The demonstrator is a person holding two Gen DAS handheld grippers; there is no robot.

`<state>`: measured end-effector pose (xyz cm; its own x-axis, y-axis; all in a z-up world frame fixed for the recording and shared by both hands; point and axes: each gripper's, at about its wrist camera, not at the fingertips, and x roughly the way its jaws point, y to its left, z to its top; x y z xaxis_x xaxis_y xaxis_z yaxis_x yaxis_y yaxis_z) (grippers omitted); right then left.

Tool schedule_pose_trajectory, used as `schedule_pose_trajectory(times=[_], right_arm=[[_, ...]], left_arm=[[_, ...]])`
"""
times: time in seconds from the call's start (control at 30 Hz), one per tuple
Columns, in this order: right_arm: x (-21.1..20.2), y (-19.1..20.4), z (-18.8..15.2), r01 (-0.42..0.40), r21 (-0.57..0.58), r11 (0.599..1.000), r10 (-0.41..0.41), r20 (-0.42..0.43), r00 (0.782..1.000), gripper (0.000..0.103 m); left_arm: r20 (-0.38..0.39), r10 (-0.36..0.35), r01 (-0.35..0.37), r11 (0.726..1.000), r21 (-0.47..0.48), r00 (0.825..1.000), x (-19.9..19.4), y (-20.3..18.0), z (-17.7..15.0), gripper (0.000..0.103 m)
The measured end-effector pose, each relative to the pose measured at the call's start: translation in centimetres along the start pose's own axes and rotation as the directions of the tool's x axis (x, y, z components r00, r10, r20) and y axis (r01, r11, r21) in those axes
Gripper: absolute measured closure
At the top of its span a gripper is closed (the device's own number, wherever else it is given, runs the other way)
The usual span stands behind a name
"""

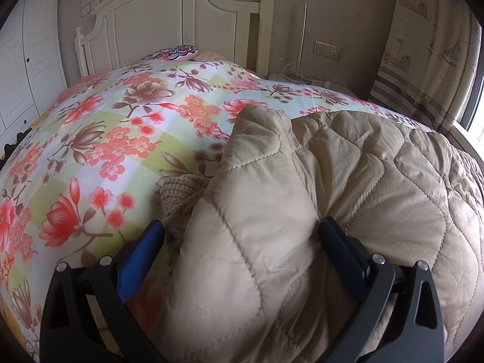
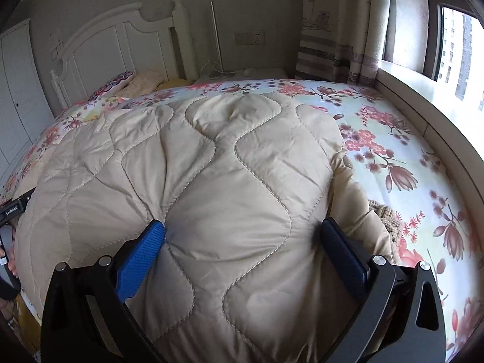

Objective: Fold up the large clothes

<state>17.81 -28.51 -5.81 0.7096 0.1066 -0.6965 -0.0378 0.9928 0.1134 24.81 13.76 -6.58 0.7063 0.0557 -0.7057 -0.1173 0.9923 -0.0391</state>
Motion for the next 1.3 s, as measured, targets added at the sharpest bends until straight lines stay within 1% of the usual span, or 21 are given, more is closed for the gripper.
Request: schedule_pose_trajectory(times=[0.07, 0.1, 0.13, 0.2, 0.3, 0.37, 0.47, 0.53, 0.57, 0.6, 0.63, 0.67, 0.7, 0.9, 0.97, 1.07, 1.1, 1.13, 1.23, 1.27, 1.3], right_arm=[[-1.0, 0.3, 1.0, 0.014, -0.005, 1.000, -0.014, 0.024, 1.000, 0.005], [-1.6, 0.7, 1.8, 0.009, -0.022, 1.000, -0.008, 0.048, 0.999, 0.005], [-2.0, 1.2, 2.6, 0.008, -0.037, 0.999, -0.006, 0.068, 0.998, 0.005], [-2.2, 2.5, 4.4, 0.011, -0.073, 0.997, -0.004, 0.095, 0.995, 0.005], [-0.9, 5.3, 7.3, 0.011, -0.135, 0.991, 0.002, 0.096, 0.995, 0.005], [1.0, 7.0, 8.9, 0.008, -0.165, 0.986, 0.003, 0.069, 0.998, 0.005], [4.2, 9.5, 10.6, 0.029, -0.226, 0.974, -0.025, 0.020, 0.999, 0.005], [6.3, 10.7, 10.7, 0.038, -0.280, 0.959, -0.042, -0.008, 0.999, 0.005], [7.6, 10.9, 10.2, 0.037, -0.305, 0.952, -0.051, -0.041, 0.998, 0.005], [9.2, 10.8, 9.6, 0.028, -0.317, 0.948, -0.057, -0.082, 0.995, 0.005], [10.6, 10.3, 9.2, -0.004, -0.291, 0.957, -0.031, -0.114, 0.993, 0.005], [11.0, 9.4, 9.1, -0.042, -0.226, 0.973, 0.016, -0.116, 0.993, 0.004], [11.1, 8.9, 9.0, -0.055, -0.200, 0.978, 0.031, -0.120, 0.992, 0.004], [11.0, 9.1, 8.5, -0.051, -0.204, 0.978, 0.029, -0.110, 0.993, 0.005], [11.0, 9.0, 8.5, -0.056, -0.198, 0.979, 0.033, -0.114, 0.993, 0.004], [11.2, 8.6, 9.3, -0.076, -0.184, 0.980, 0.046, -0.165, 0.985, 0.005], [11.0, 8.4, 9.9, -0.073, -0.181, 0.981, 0.040, -0.179, 0.983, 0.005], [10.5, 8.1, 10.5, -0.055, -0.179, 0.982, 0.024, -0.172, 0.985, 0.005], [8.8, 5.5, 11.7, 0.027, -0.142, 0.989, -0.040, -0.086, 0.995, 0.005], [8.8, 4.2, 11.7, 0.062, -0.114, 0.991, -0.071, -0.076, 0.995, 0.005], [9.3, 2.9, 11.4, 0.093, -0.091, 0.991, -0.100, -0.083, 0.991, 0.005]], left_arm=[[-0.007, 0.043, -0.043, 0.999, -0.010, 0.999, -0.9, -0.2, 0.7, 0.002], [0.002, 0.048, -0.048, 0.999, -0.015, 0.999, -1.5, -0.5, 1.4, 0.002], [0.025, 0.033, -0.032, 0.999, -0.011, 0.999, -2.3, -1.0, 2.4, 0.002], [0.056, 0.000, -0.001, 1.000, 0.028, 0.998, -3.3, -2.7, 4.2, 0.002], [0.078, -0.026, 0.015, 0.990, 0.140, 0.997, -3.4, -6.9, 7.0, 0.002], [0.067, -0.038, 0.025, 0.982, 0.185, 0.997, -1.9, -9.8, 8.7, 0.002], [0.010, -0.030, 0.027, 0.975, 0.220, 1.000, 1.2, -13.0, 10.2, 0.002], [0.000, -0.006, 0.006, 0.960, 0.281, 1.000, 3.2, -15.2, 10.2, 0.002], [-0.007, 0.016, -0.013, 0.947, 0.320, 1.000, 4.3, -16.0, 9.7, 0.002], [-0.015, 0.039, -0.031, 0.933, 0.358, 0.999, 5.7, -16.6, 9.1, 0.002], [-0.036, 0.060, -0.041, 0.917, 0.398, 0.998, 7.4, -17.1, 8.1, 0.002], [-0.046, 0.062, -0.039, 0.919, 0.393, 0.997, 8.3, -17.2, 7.7, 0.002], [-0.038, 0.055, -0.036, 0.926, 0.375, 0.998, 8.3, -16.9, 7.6, 0.002], [-0.047, 0.031, -0.012, 0.933, 0.360, 0.998, 8.3, -16.4, 7.6, 0.002], [-0.044, 0.032, -0.014, 0.933, 0.360, 0.999, 8.4, -16.4, 7.6, 0.002], [-0.044, 0.032, -0.014, 0.933, 0.361, 0.999, 8.4, -16.3, 7.6, 0.002], [-0.043, 0.033, -0.015, 0.932, 0.362, 0.999, 8.4, -16.4, 7.5, 0.002], [-0.042, 0.035, -0.018, 0.932, 0.363, 0.999, 8.4, -16.4, 7.6, 0.002], [-0.039, 0.035, -0.019, 0.932, 0.362, 0.999, 8.3, -16.3, 7.5, 0.002], [-0.041, 0.033, -0.016, 0.933, 0.360, 0.999, 8.3, -16.3, 7.6, 0.002], [-0.042, 0.031, -0.014, 0.933, 0.359, 0.999, 8.3, -16.3, 7.6, 0.002]])
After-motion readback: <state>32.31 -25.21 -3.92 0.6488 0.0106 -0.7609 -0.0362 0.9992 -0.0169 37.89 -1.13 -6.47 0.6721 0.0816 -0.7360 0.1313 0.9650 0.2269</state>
